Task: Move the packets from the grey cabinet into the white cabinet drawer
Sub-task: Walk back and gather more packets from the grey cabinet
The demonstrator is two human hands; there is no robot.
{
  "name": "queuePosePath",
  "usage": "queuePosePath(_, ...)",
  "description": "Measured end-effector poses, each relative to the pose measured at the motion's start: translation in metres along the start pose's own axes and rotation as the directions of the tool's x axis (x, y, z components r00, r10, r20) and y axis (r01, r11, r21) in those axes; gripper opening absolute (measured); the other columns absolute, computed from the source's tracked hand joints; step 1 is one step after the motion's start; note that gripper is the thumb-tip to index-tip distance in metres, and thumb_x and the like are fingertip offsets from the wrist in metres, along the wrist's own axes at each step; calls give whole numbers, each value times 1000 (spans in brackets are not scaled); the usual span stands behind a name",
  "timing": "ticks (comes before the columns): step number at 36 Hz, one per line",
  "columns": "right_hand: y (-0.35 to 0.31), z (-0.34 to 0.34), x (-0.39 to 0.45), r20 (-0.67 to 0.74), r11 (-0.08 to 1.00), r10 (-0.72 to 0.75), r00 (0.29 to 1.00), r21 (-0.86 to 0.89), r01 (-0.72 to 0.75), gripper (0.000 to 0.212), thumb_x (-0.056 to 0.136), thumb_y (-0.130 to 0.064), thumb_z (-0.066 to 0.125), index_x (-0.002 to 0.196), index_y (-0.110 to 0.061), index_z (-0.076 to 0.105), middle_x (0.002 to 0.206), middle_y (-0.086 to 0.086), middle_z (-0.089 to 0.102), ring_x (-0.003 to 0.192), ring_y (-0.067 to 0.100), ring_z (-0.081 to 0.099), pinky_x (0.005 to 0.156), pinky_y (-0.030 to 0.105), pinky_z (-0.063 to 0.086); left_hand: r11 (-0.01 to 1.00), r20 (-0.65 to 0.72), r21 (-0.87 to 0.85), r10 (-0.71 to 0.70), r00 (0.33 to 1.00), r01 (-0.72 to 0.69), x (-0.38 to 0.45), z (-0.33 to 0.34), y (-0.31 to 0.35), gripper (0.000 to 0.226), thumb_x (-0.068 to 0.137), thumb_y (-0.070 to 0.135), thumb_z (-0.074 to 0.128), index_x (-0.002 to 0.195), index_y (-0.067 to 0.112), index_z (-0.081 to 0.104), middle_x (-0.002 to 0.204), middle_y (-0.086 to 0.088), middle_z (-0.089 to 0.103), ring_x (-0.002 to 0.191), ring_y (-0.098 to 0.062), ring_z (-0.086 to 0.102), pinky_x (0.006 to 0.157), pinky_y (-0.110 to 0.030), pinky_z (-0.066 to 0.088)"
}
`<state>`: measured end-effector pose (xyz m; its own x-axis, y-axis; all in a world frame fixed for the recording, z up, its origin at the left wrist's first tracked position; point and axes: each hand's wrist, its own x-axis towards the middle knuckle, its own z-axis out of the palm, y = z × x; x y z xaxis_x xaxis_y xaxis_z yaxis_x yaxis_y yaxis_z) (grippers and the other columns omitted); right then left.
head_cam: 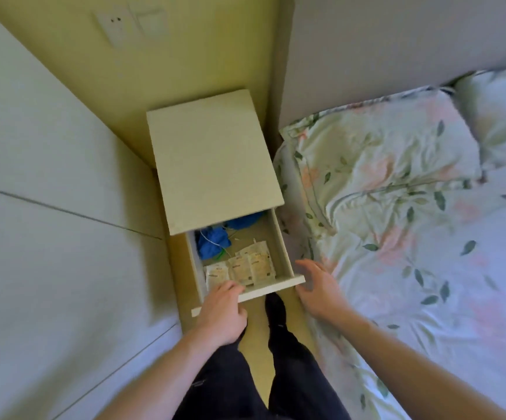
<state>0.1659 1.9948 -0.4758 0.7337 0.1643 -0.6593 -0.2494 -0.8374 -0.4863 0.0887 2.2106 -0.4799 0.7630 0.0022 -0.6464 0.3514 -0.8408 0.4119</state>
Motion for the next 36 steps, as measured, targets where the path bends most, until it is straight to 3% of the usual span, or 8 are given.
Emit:
queuePosePath(7,-5,-5,-123,-238,998,29,971,58,-16,57,95,-27,59,145,-46,39,154,-22,30,138,7,43,113,30,41,932,43,97,346,937,-348,-37,-36,44,51,97,27,59,146,32,47,150,19,36,140,-2,32,118,-25,25)
queuePosePath(13,0,14,-228,-396,980,108,912,194,-32,57,96,-23,59,144,-48,39,141,-41,24,123,-13,37,97,9,31,853,112,215,462,880,-475,-84,-47,56,52,98,32,57,147,35,43,154,18,31,145,-5,24,122,-30,24)
queuePosePath(17,18,26,-282,-463,953,190,865,300,-49,62,95,-30,63,145,-52,35,146,-40,23,134,-7,35,108,19,35,768,181,263,556,811,-584,-120,-38,80,54,98,36,58,148,37,40,156,19,29,146,-5,23,122,-33,30)
queuePosePath(20,36,29,-325,-517,927,256,817,372,-54,63,96,-39,62,149,-52,31,153,-36,23,140,-4,33,114,27,36,670,219,293,647,730,-682,-148,-24,110,55,97,40,57,149,38,40,156,21,29,146,-2,23,123,-31,27)
queuePosePath(26,86,39,-423,-621,870,381,685,492,-38,64,96,-40,61,150,-51,29,150,-40,22,137,-11,28,109,16,28,461,292,307,787,544,-832,-214,19,187,54,95,41,59,146,37,43,154,21,32,145,-3,25,124,-27,20)
queuePosePath(32,162,77,-542,-680,839,488,547,538,-80,67,95,-45,62,151,-51,26,155,-37,20,143,-10,24,117,20,25,247,359,273,870,337,-930,-299,112,260,55,94,40,61,146,37,44,155,19,32,143,-8,32,121,-29,28)
queuePosePath(36,214,105,-625,-694,814,545,470,573,-97,68,95,-43,63,152,-48,26,156,-34,20,142,-10,22,114,15,20,169,369,232,896,247,-958,-369,188,292,55,94,40,61,146,38,43,157,18,31,145,-9,27,122,-31,24)
